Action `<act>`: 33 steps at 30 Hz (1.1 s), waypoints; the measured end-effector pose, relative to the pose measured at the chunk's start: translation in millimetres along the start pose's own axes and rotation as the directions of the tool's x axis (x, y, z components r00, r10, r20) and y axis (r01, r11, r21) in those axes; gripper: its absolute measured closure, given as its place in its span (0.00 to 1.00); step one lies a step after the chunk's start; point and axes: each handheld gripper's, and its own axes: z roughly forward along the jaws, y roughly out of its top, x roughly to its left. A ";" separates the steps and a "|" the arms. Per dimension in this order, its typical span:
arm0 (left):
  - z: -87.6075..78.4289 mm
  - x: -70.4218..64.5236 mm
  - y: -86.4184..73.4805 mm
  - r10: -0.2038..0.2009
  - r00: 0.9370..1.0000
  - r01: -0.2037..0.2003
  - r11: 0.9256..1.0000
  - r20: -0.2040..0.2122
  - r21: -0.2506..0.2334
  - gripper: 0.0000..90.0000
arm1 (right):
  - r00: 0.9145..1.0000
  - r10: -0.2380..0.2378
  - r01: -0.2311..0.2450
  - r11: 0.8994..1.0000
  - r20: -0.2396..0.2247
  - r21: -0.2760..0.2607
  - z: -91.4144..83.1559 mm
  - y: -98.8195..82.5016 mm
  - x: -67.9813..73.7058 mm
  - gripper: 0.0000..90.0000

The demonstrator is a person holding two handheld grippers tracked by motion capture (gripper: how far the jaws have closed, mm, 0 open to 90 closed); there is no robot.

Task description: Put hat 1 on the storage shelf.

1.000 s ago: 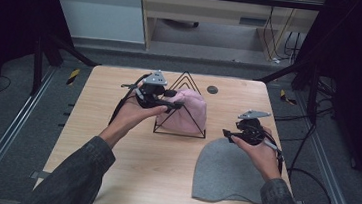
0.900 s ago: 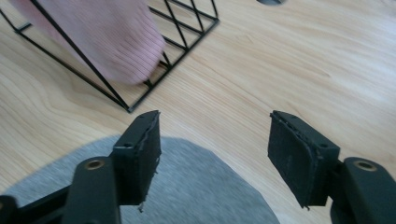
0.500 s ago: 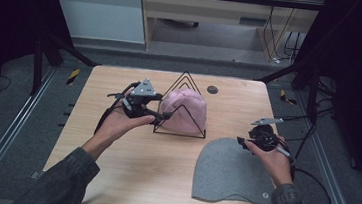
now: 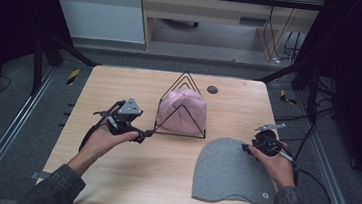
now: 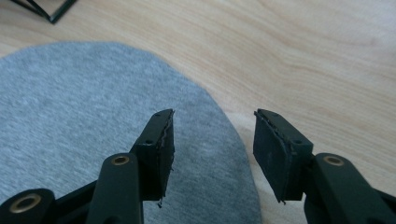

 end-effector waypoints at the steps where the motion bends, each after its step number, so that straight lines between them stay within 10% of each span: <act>1: 0.5 0.3 -4.0 -0.004 1.000 0.004 1.000 0.000 0.007 0.16 | 1.000 -0.001 0.001 1.000 -0.003 0.006 1.3 -0.8 -0.1 0.53; 14: -7.2 18.4 -48.4 -0.043 0.998 0.047 0.996 -0.055 0.073 0.15 | 1.000 0.010 -0.010 0.999 -0.013 0.045 4.5 -7.9 0.4 0.57; 33: -10.7 33.9 -73.4 -0.111 0.988 0.122 0.987 -0.108 0.100 0.16 | 0.998 -0.025 0.028 0.999 -0.062 0.042 1.5 -10.6 4.8 0.94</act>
